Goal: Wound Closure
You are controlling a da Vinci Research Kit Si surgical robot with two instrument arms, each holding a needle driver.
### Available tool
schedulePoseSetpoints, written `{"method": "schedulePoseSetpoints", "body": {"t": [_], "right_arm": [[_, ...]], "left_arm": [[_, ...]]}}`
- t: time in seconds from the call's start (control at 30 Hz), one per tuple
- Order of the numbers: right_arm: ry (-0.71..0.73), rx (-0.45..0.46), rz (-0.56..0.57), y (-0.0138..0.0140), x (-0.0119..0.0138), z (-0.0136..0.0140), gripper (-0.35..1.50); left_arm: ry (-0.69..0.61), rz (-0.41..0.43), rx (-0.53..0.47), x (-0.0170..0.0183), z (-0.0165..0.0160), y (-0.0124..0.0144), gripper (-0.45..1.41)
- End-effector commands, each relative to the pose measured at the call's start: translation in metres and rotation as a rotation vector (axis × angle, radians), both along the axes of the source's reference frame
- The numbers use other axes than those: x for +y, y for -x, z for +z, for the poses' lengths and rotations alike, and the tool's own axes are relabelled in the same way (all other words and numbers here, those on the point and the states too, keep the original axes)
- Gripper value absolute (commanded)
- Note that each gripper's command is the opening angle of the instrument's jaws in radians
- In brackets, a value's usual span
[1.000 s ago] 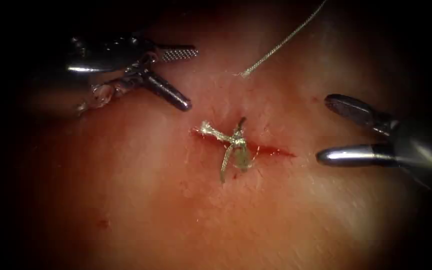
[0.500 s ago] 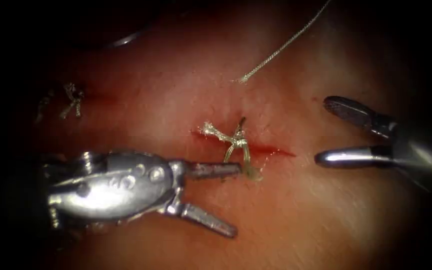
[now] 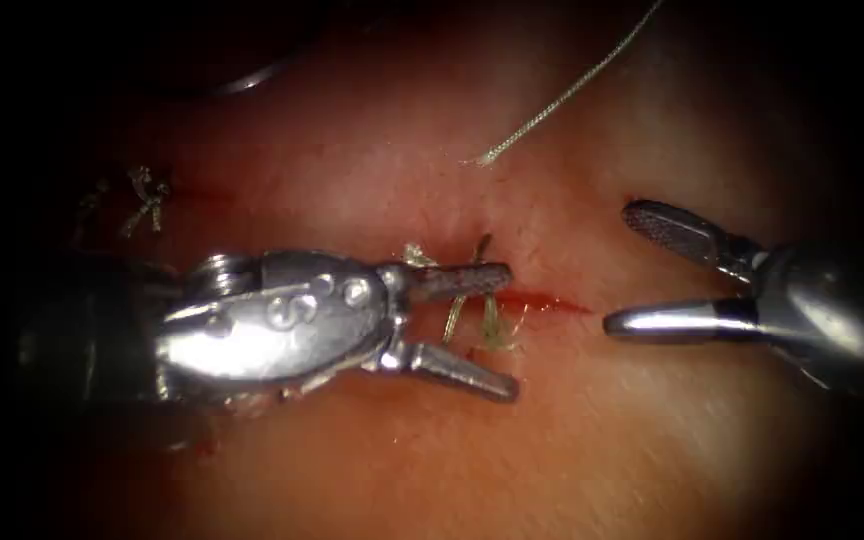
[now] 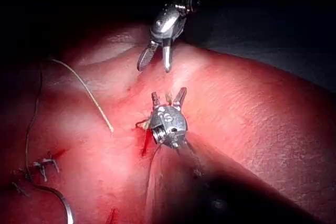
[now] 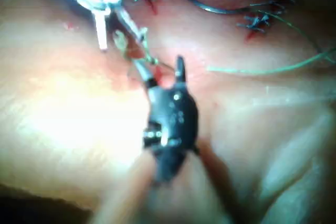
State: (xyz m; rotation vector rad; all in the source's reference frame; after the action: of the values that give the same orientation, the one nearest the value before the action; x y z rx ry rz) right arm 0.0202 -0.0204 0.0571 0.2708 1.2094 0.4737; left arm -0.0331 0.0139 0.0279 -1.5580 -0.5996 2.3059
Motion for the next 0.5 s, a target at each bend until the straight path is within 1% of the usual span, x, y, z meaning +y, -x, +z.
{"method": "schedulePoseSetpoints", "body": {"t": [0.03, 0.07, 0.1, 0.13, 0.17, 0.2, 0.23, 0.27, 0.3, 0.33, 0.4, 0.5], "right_arm": [[0.001, 0.002, 0.000, -0.0007, 0.0000, 0.0006, 1.48], [0.001, 0.002, 0.000, -0.0008, 0.0000, 0.0006, 1.48], [0.001, 0.002, 0.000, -0.0008, 0.0000, 0.0006, 1.48], [0.001, 0.002, 0.000, -0.0008, 0.0000, 0.0006, 1.48], [0.002, 0.001, 0.000, -0.0009, -0.0001, 0.0007, 1.48], [0.002, 0.001, 0.000, -0.0009, -0.0001, 0.0007, 1.48], [0.003, 0.001, 0.001, -0.0009, -0.0001, 0.0007, 1.48], [0.002, 0.002, -0.009, -0.0012, -0.0003, 0.0008, 1.48], [0.002, 0.002, -0.009, -0.0012, -0.0003, 0.0008, 1.48], [0.010, 0.000, -0.014, -0.0014, -0.0007, 0.0008, 1.48], [0.048, 0.004, -0.036, -0.0019, -0.0009, 0.0008, 1.48], [0.128, 0.010, -0.075, -0.0039, -0.0014, 0.0003, 1.48]], "left_arm": [[0.000, 0.002, -0.003, 0.0000, 0.0004, 0.0006, 0.41], [-0.001, 0.002, -0.003, -0.0001, 0.0003, 0.0006, 0.25], [-0.001, 0.002, -0.003, -0.0001, 0.0003, 0.0006, 0.25], [-0.002, 0.002, -0.003, 0.0000, 0.0002, 0.0006, 0.09], [-0.004, 0.001, -0.007, 0.0002, 0.0000, 0.0005, -0.25], [-0.004, 0.001, -0.007, 0.0002, 0.0000, 0.0005, -0.25], [-0.007, 0.002, -0.013, 0.0004, -0.0002, 0.0003, -0.45], [-0.005, -0.016, -0.005, 0.0010, -0.0005, -0.0002, -0.45], [-0.005, -0.016, -0.005, 0.0010, -0.0005, -0.0002, -0.45], [-0.001, -0.050, 0.008, 0.0020, -0.0009, -0.0008, -0.45], [-0.004, -0.073, 0.016, 0.0030, -0.0010, -0.0014, -0.45], [-0.007, -0.096, 0.025, 0.0040, -0.0002, -0.0022, -0.45]]}}
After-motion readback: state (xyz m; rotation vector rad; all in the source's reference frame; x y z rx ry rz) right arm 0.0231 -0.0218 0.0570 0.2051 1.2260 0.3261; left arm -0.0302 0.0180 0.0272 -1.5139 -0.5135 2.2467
